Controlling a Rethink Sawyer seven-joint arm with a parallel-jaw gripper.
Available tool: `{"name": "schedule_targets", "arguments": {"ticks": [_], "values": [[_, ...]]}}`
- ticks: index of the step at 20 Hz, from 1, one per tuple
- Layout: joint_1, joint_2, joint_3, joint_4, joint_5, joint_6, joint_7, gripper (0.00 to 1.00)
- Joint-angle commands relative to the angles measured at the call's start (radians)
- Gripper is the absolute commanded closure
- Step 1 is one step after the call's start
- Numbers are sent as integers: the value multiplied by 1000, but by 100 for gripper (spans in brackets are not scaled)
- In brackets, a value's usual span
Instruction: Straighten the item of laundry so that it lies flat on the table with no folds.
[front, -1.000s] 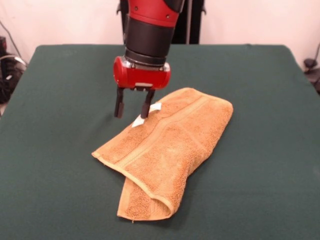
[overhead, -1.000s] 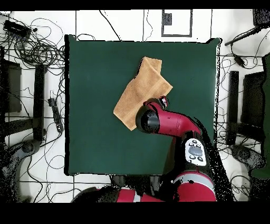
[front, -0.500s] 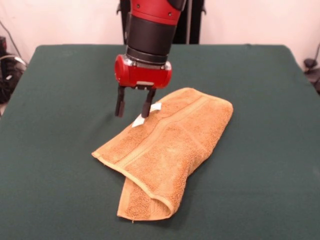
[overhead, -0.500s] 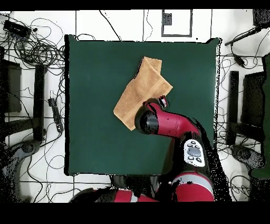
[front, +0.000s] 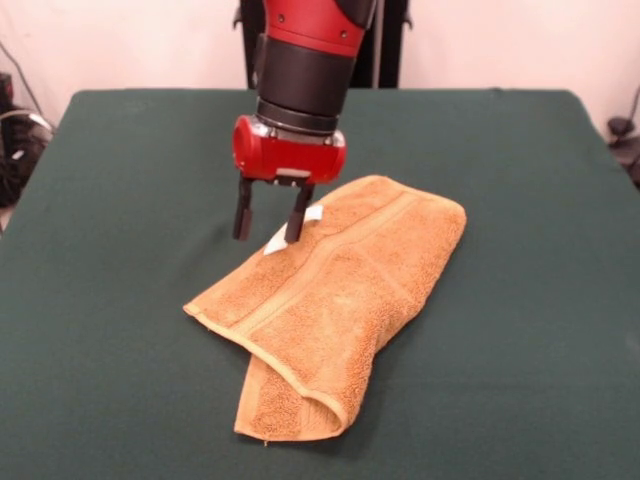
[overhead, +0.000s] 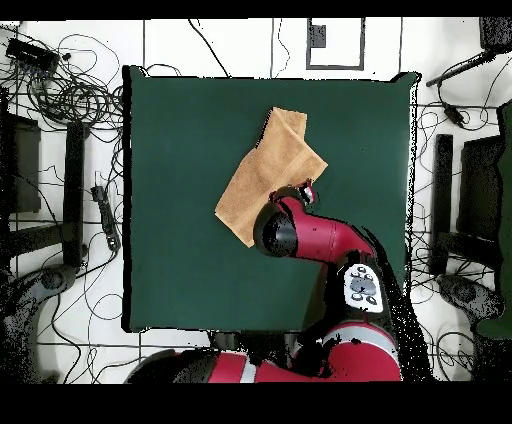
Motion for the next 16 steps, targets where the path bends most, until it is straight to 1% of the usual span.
{"name": "schedule_targets", "arguments": {"ticks": [1, 6, 16], "values": [[67, 84, 34, 71, 66, -61, 289, 0], [73, 103, 27, 72, 73, -97, 293, 0], [65, 113, 32, 75, 73, -121, 279, 0]]}}
